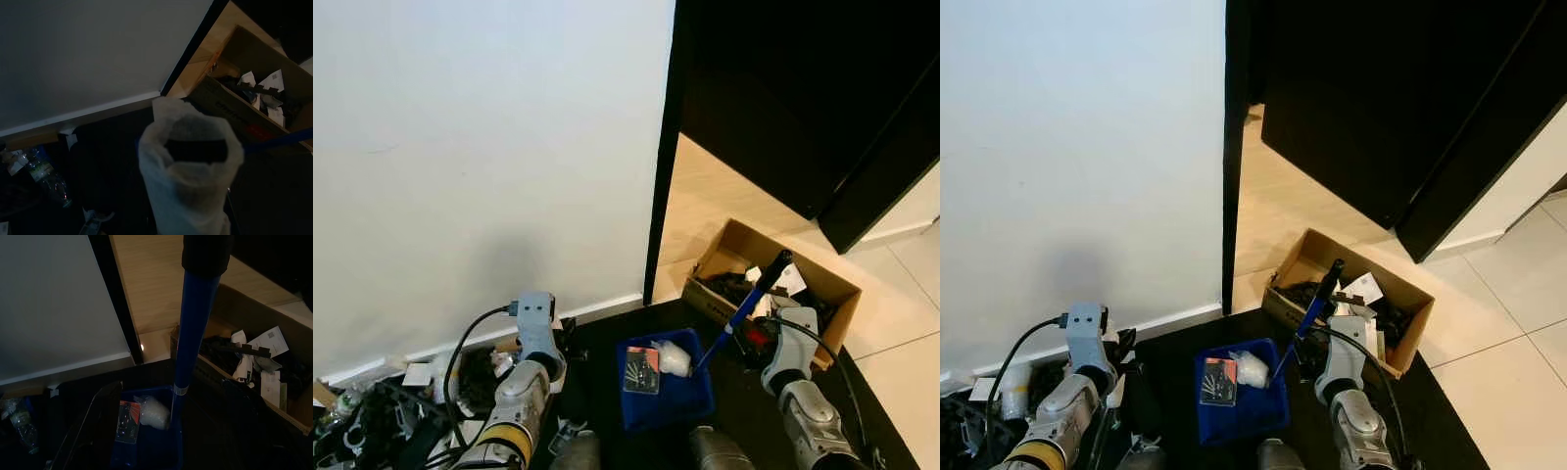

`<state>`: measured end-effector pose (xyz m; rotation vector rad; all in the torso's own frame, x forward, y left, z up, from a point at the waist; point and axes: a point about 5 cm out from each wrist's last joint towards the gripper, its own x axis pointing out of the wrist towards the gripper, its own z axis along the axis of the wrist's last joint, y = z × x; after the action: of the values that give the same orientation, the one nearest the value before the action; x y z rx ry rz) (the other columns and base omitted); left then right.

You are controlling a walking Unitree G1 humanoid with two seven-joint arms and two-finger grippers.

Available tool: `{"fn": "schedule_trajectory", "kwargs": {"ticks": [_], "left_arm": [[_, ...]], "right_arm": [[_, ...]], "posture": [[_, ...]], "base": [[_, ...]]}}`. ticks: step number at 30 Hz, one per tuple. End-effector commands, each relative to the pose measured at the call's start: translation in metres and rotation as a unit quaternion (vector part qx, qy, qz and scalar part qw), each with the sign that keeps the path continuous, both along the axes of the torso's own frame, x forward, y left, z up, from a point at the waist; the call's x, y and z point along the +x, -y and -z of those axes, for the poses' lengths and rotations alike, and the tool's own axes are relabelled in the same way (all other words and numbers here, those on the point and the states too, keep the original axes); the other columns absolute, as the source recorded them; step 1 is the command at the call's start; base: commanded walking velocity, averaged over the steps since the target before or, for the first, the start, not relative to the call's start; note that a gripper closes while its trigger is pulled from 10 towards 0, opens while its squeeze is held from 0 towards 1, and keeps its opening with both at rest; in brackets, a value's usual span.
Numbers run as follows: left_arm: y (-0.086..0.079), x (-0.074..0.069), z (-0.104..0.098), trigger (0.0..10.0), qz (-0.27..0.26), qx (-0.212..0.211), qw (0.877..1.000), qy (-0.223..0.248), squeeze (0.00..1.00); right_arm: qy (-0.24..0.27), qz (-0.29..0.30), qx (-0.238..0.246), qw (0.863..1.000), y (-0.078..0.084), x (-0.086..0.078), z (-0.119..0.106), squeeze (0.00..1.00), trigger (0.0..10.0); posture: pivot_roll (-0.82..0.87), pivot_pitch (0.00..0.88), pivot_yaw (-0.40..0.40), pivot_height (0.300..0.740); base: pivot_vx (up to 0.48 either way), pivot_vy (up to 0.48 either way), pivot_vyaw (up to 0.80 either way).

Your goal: Sweep floor

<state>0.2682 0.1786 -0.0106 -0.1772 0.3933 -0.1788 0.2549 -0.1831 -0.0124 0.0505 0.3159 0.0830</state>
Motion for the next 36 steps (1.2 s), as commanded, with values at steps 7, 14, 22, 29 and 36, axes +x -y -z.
{"fn": "schedule_trajectory", "kwargs": {"ticks": [7,14,22,29,36], "left_arm": [[0.0011,-0.0072,0.0076,10.0,-0.002,-0.004,1.000,-0.018,0.00],[0.0011,-0.0076,0.0078,10.0,-0.002,-0.004,1.000,-0.018,0.00],[0.0013,-0.0076,0.0077,10.0,-0.002,-0.004,1.000,-0.017,0.00],[0.0013,-0.0075,0.0077,10.0,-0.002,-0.004,1.000,-0.018,0.00],[0.0011,-0.0074,0.0078,10.0,-0.002,-0.004,1.000,-0.019,0.00]], "right_arm": [[-0.017,0.004,0.002,1.000,0.0017,-0.0059,0.0061,0.00,10.0],[-0.017,0.004,0.002,1.000,0.0017,-0.0063,0.0064,0.00,10.0],[-0.018,0.005,0.002,1.000,0.0021,-0.0065,0.0065,0.00,10.0],[-0.018,0.005,0.002,1.000,0.0025,-0.0065,0.0066,0.00,10.0],[-0.016,0.005,0.002,1.000,0.0019,-0.0061,0.0059,0.00,10.0]], "posture": [[0.03,0.156,-0.013,0.740],[0.03,0.157,-0.012,0.740],[0.03,0.160,-0.013,0.740],[0.03,0.161,-0.013,0.740],[0.03,0.164,-0.013,0.740]], "base": [[0.000,0.000,0.00],[0.000,0.000,0.00],[0.000,0.000,0.00],[0.000,0.000,0.00],[0.000,0.000,0.00]]}}
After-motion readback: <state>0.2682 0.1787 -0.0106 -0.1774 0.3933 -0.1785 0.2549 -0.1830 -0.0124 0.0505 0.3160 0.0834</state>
